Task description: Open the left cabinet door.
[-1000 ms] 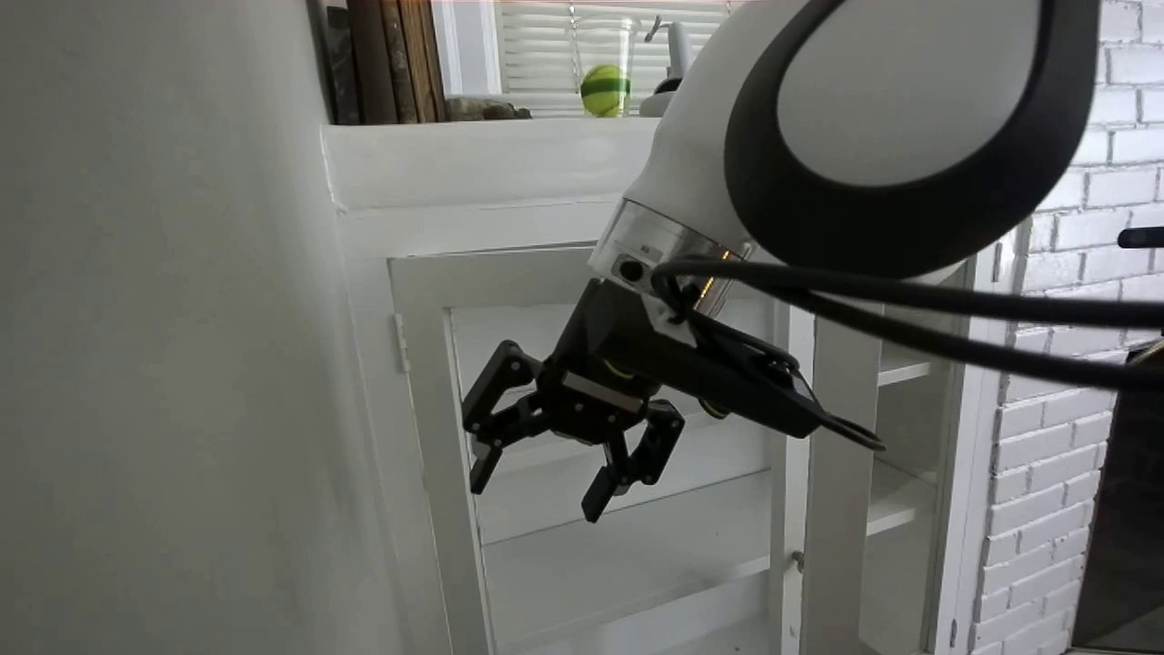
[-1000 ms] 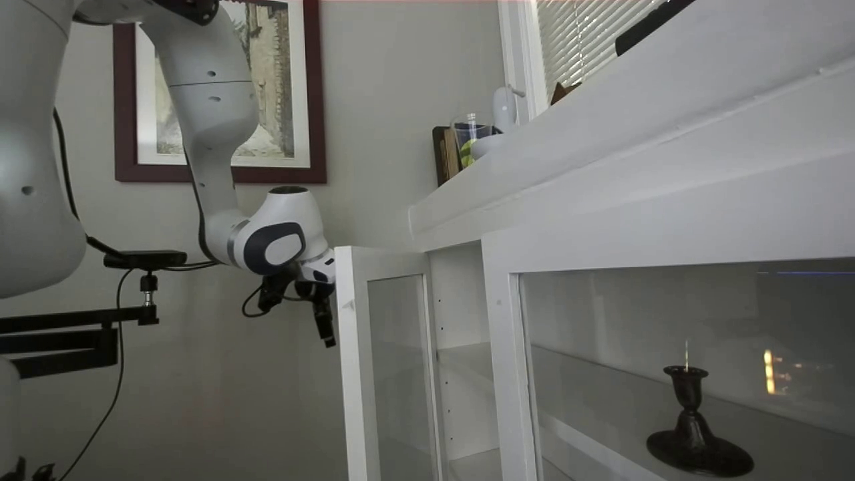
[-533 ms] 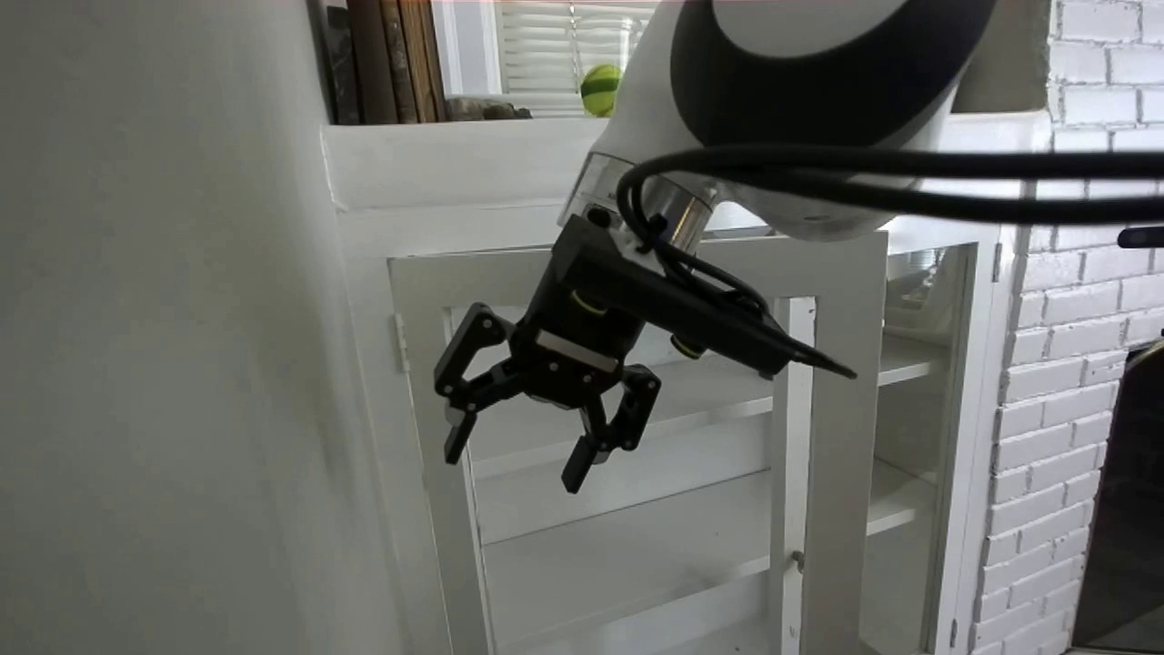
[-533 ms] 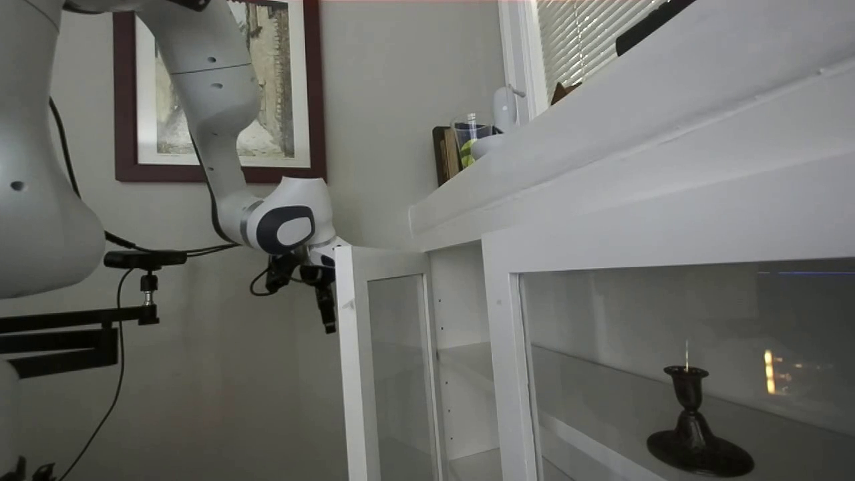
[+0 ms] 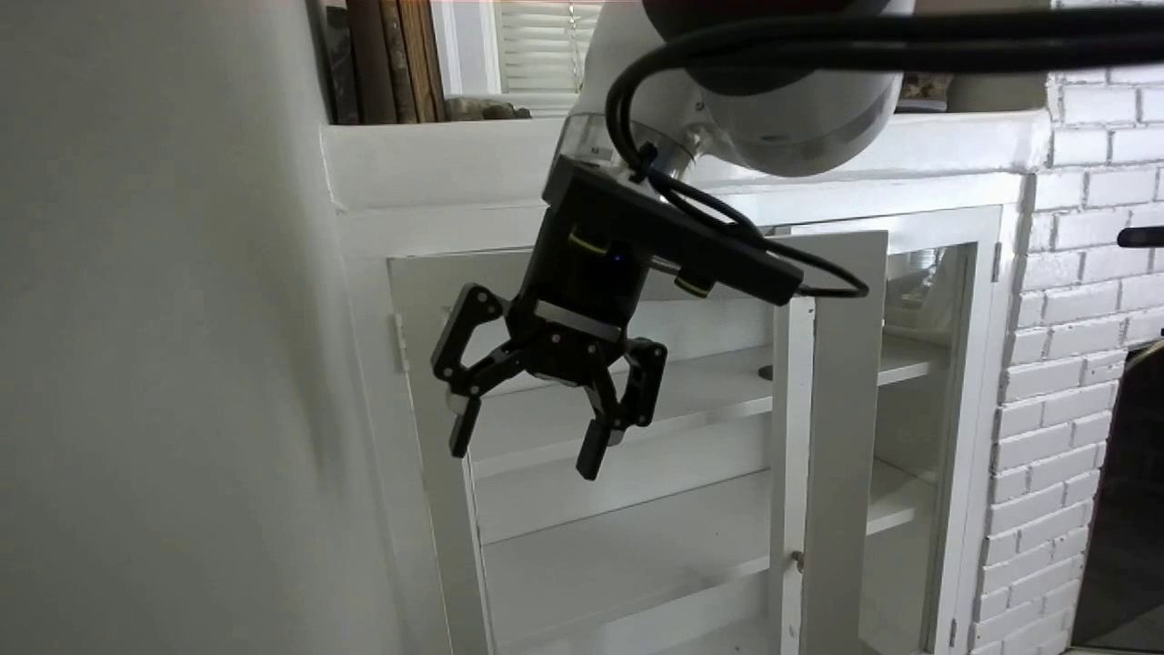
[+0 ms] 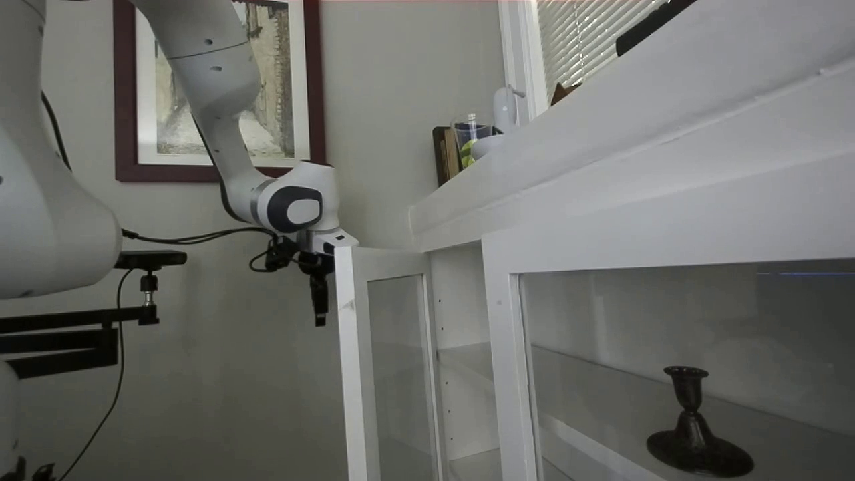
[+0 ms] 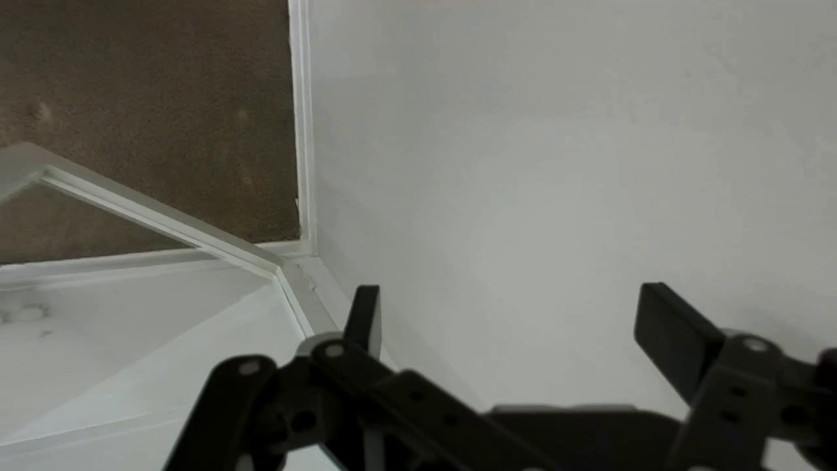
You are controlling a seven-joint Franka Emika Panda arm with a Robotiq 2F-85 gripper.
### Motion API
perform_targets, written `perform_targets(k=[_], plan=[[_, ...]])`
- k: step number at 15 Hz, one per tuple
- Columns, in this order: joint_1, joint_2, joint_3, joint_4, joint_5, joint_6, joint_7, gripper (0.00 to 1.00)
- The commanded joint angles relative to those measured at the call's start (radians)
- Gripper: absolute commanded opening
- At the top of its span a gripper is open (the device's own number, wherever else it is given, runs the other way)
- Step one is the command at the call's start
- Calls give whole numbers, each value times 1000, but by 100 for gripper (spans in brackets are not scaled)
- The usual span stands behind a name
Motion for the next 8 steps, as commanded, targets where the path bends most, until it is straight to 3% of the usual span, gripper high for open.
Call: perform_targets(k=[1, 8], plan=[[-168, -16, 166, 48, -76, -157, 66, 100], [-470, 150, 516, 118, -517, -508, 436, 100]])
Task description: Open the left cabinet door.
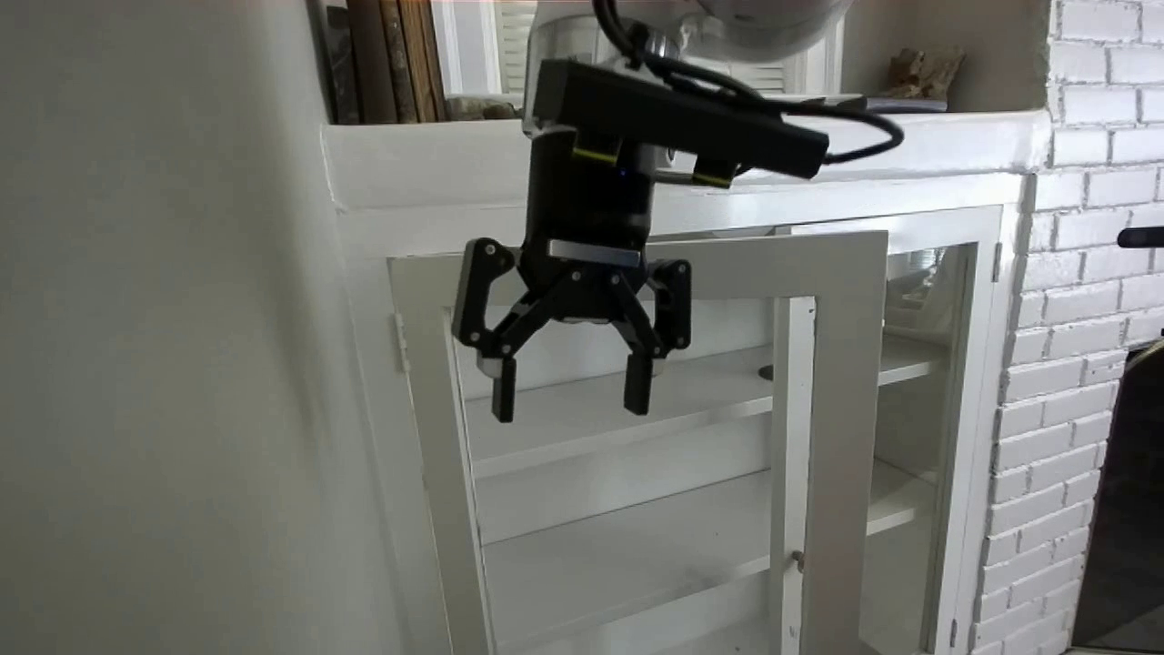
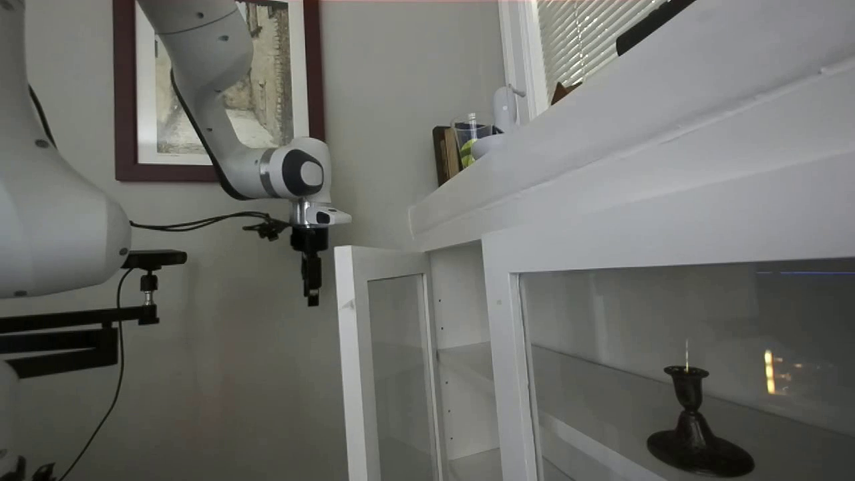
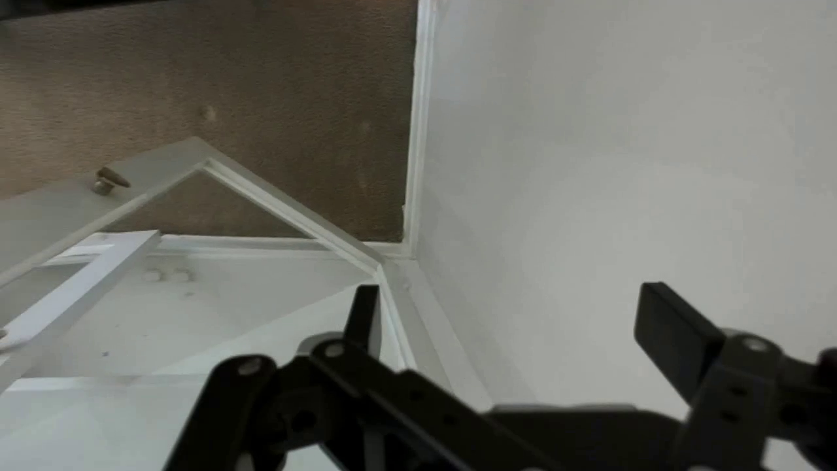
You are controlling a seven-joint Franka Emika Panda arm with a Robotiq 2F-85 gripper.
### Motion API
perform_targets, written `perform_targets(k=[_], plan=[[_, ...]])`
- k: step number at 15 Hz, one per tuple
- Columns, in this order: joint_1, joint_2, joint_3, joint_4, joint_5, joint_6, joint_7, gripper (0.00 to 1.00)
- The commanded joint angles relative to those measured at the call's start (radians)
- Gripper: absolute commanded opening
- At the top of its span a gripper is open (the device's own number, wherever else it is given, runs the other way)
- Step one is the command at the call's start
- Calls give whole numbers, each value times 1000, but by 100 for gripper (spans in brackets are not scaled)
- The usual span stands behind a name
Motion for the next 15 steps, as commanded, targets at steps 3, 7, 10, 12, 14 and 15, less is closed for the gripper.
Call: perform_targets(k=[3, 7, 10, 12, 14, 15], plan=[[-63, 260, 161, 20, -324, -323, 319, 100], [-98, 401, 289, 15, -403, -511, 458, 100], [-120, 479, 361, 7, -449, -617, 525, 100], [-132, 527, 396, 7, -473, -683, 560, 100], [-145, 566, 427, 7, -498, -747, 591, 100], [-151, 584, 441, 9, -512, -781, 605, 100]])
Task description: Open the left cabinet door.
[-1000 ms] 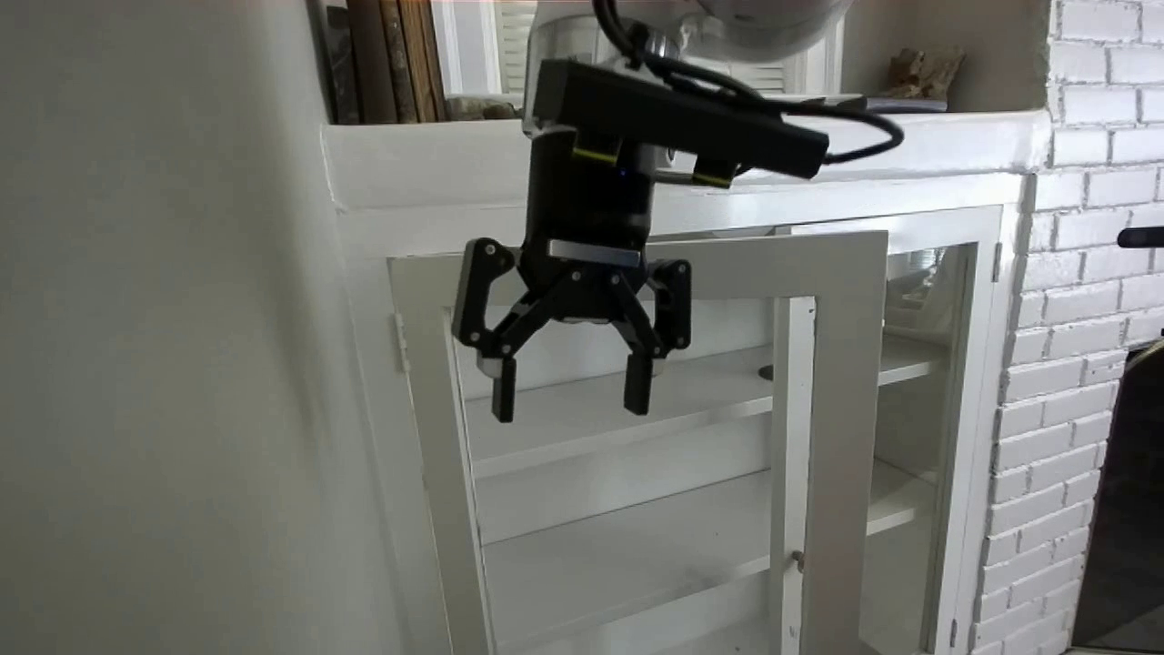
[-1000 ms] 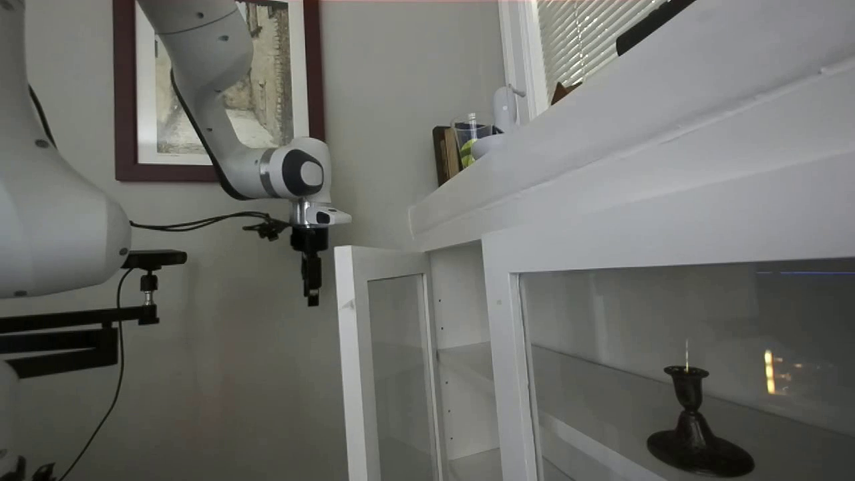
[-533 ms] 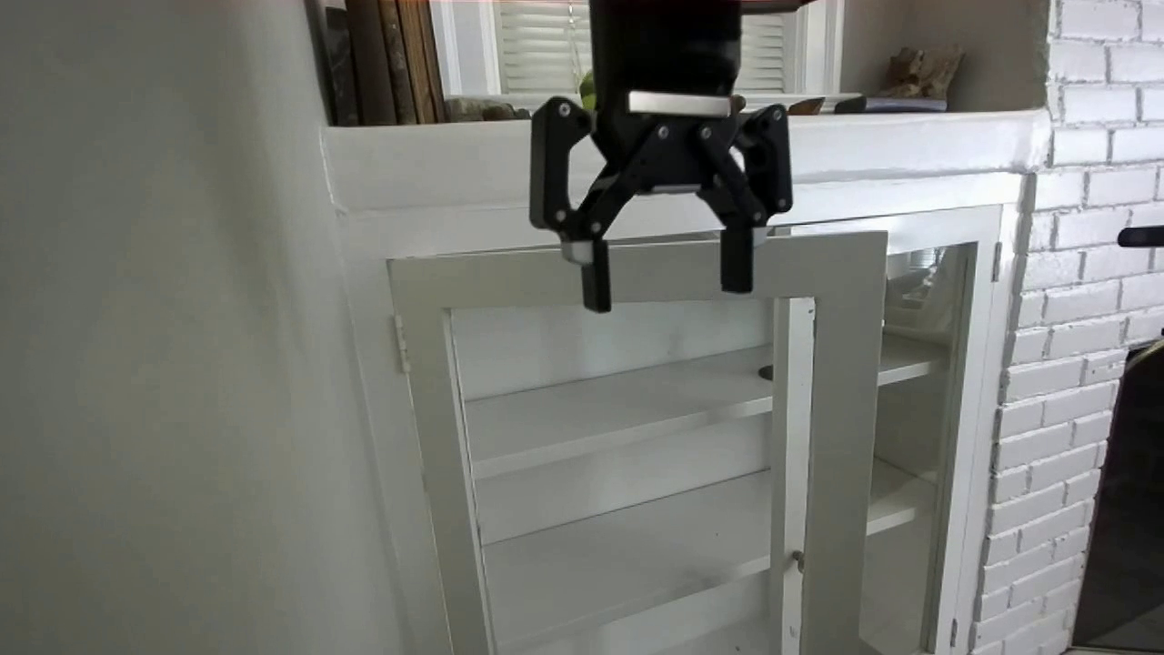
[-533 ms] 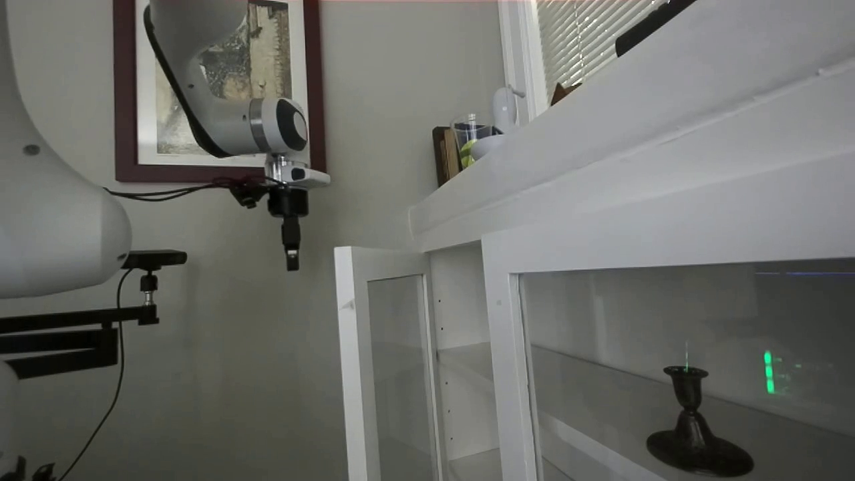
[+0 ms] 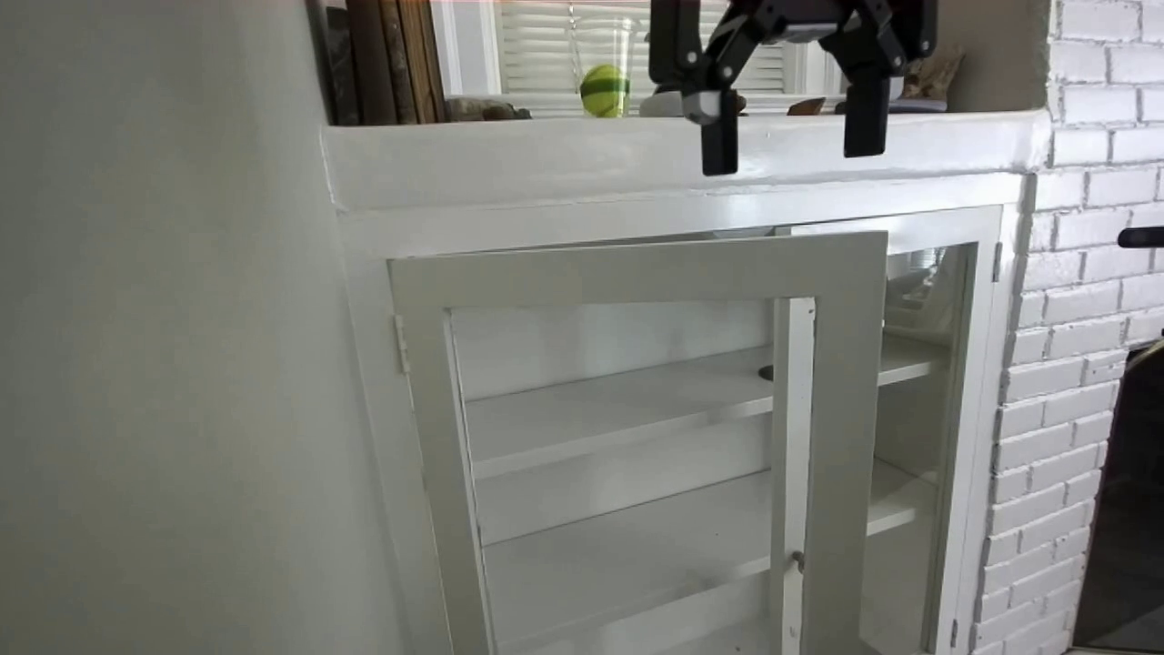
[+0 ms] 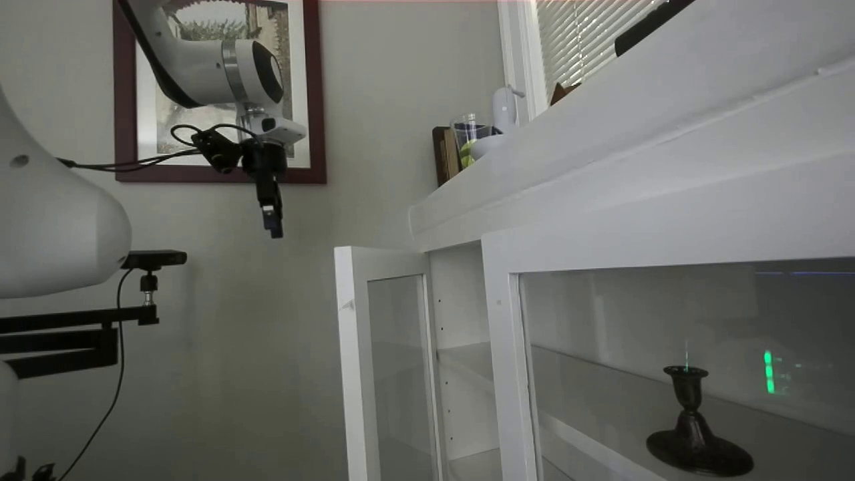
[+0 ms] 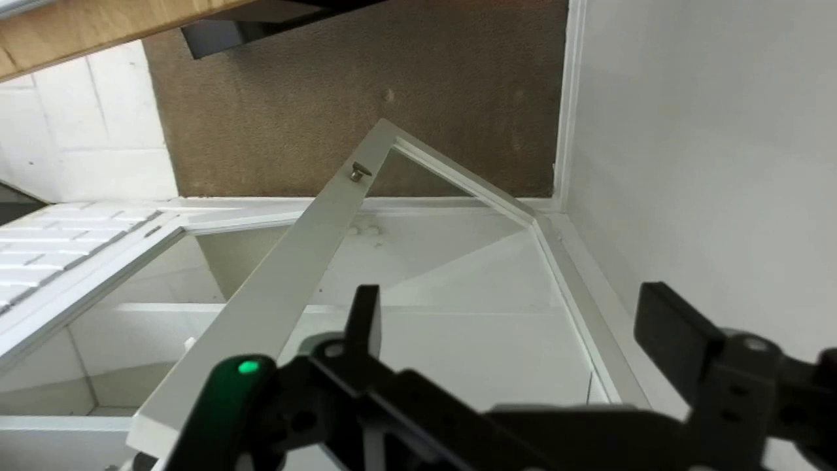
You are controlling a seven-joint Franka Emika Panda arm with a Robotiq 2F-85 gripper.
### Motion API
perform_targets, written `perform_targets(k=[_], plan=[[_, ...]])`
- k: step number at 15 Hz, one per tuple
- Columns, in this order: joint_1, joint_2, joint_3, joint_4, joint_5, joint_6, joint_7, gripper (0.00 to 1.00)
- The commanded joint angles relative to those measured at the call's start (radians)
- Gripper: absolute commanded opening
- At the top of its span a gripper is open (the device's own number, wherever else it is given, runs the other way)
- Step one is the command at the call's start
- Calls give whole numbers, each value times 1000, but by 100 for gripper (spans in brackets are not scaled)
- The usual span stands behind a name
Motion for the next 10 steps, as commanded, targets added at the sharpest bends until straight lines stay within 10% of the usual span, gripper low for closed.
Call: perform_targets(k=[1, 10], plan=[[-22, 102, 52, -30, -69, -99, 78, 100], [-9, 259, 132, -39, -189, -377, 103, 100]])
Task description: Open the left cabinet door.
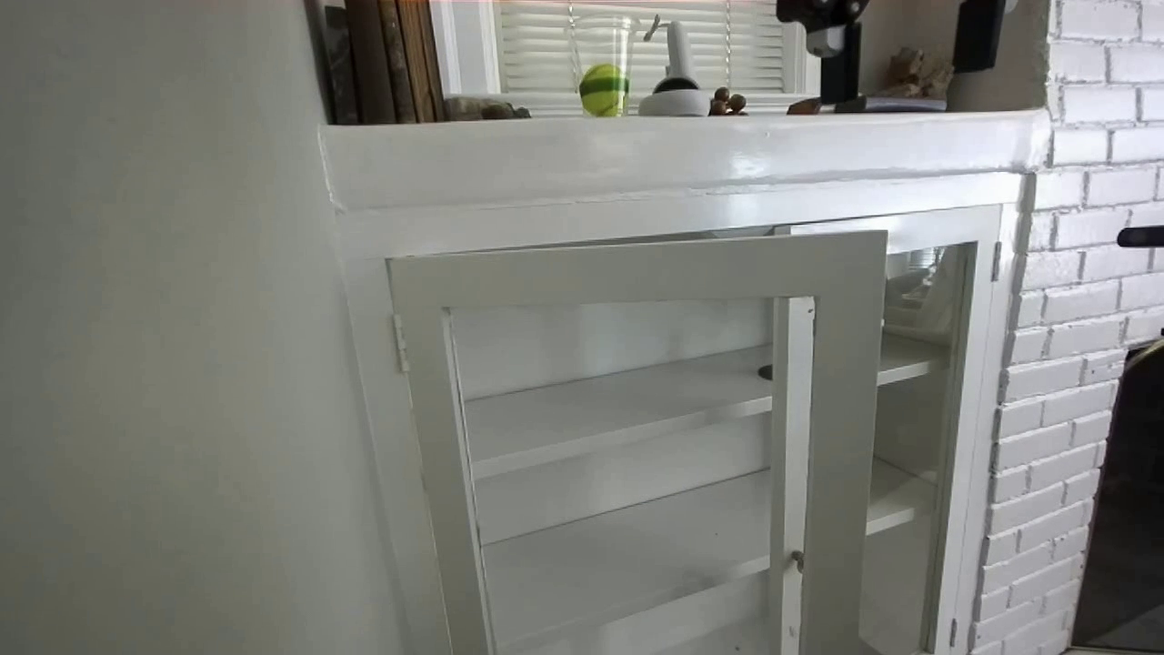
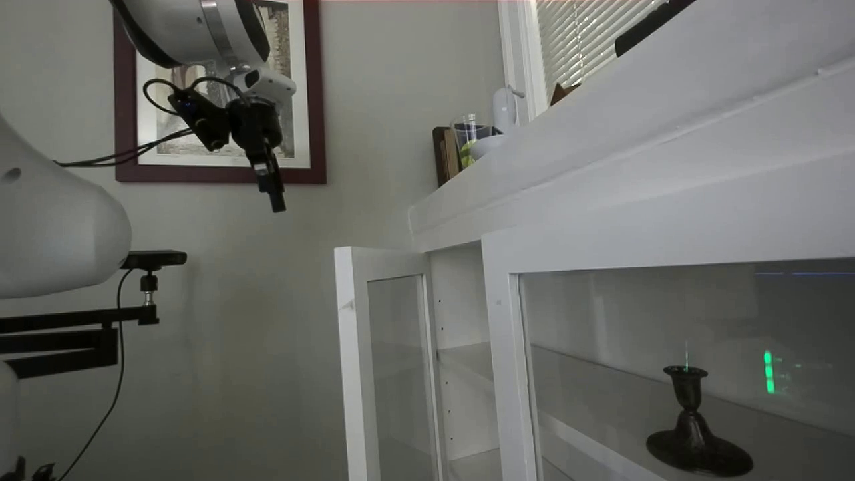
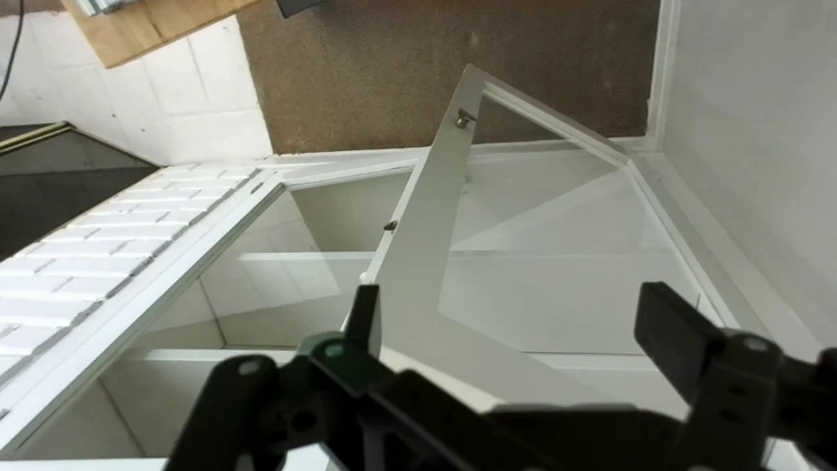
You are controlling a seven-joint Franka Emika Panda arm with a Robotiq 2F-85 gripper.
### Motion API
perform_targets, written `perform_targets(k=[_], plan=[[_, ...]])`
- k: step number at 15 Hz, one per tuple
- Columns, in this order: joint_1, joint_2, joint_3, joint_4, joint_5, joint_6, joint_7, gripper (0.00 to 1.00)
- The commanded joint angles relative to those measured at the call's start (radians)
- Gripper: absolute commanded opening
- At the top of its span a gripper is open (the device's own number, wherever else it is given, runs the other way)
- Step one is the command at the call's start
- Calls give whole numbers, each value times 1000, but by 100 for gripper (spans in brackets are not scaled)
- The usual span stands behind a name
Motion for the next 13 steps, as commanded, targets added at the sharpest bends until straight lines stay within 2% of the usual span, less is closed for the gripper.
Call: perform_targets(k=[1, 2, 6, 13], plan=[[21, 96, 35, -34, -91, -105, 2, 100], [59, 55, -6, 6, -59, -92, 28, 100], [64, 98, 7, -10, -83, -122, 28, 100], [68, 102, 7, -18, -86, -123, 29, 100]])
